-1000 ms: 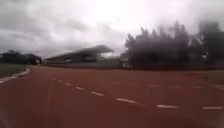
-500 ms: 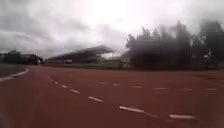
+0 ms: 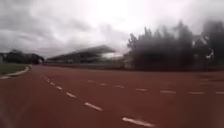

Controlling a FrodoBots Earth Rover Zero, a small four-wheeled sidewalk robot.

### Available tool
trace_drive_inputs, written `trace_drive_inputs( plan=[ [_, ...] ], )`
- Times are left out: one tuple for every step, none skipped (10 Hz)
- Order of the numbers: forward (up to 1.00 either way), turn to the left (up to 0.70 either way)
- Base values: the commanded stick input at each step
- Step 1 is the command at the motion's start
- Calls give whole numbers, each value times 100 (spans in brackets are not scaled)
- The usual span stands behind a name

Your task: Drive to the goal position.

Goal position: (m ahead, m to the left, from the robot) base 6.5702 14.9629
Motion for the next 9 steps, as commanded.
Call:
trace_drive_inputs(
  plan=[
    [70,0],
    [70,0],
    [70,0],
    [70,1],
    [70,21],
    [70,35],
    [70,35],
    [70,35],
    [70,35]
  ],
)
